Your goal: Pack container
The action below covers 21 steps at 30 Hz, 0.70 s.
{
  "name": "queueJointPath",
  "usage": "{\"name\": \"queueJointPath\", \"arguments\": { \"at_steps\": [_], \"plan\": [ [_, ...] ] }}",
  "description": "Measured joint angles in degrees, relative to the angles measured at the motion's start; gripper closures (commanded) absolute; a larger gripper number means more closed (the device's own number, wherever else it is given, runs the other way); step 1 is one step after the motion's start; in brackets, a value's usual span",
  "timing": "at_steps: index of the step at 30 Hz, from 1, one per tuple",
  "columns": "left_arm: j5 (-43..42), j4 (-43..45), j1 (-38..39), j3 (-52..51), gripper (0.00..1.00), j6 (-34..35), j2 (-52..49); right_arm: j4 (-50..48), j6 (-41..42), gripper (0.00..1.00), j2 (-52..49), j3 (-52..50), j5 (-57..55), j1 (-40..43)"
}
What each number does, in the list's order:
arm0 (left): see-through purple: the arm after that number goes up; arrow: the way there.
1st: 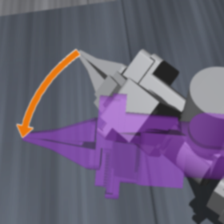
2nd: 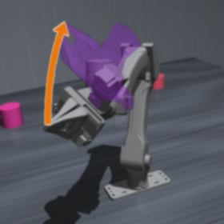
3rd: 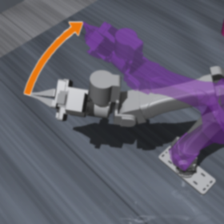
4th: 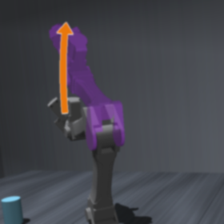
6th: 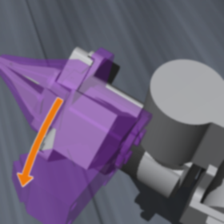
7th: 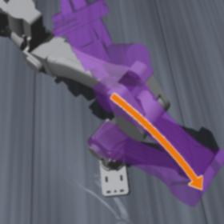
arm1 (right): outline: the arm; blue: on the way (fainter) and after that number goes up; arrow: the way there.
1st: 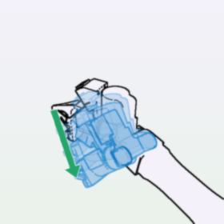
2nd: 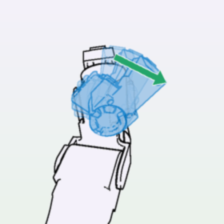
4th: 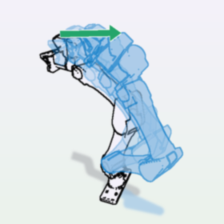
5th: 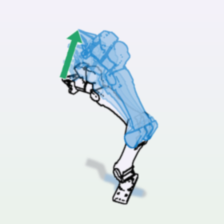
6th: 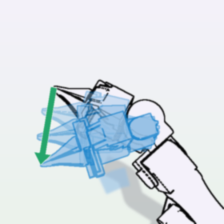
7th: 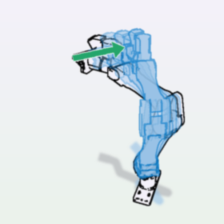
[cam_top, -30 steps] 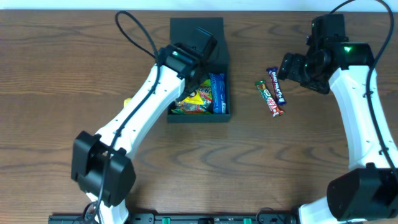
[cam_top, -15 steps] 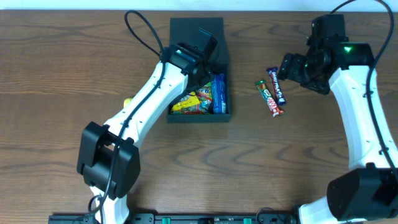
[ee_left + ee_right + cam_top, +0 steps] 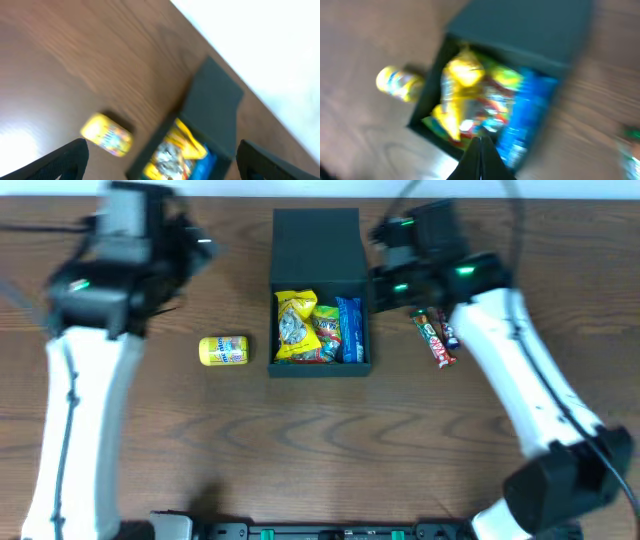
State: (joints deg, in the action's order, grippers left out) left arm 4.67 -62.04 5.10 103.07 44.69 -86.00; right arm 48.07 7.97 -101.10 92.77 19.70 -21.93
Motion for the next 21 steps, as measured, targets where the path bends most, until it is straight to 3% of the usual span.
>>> {"name": "queueJointPath", "arguments": {
  "at_steps": [4, 10, 21],
  "plan": [
    [-0.02, -4.37, -4.44, 0.04, 0.05, -0.90, 1.36, -2.47, -1.09, 0.99, -8.15, 0.00, 1.99, -4.85],
    [-0.20, -6.78, -5.01, 0.04, 0.05, -1.70, 1.25, -7.30, -1.84, 0.99, -18.12, -0.26, 4.55, -7.32],
    [-0.20, -7.02, -5.01, 0.04, 0.05, -3.17, 1.25, -5.53, -2.16, 0.99, -20.72, 0.94, 5.22, -7.10]
  ]
}}
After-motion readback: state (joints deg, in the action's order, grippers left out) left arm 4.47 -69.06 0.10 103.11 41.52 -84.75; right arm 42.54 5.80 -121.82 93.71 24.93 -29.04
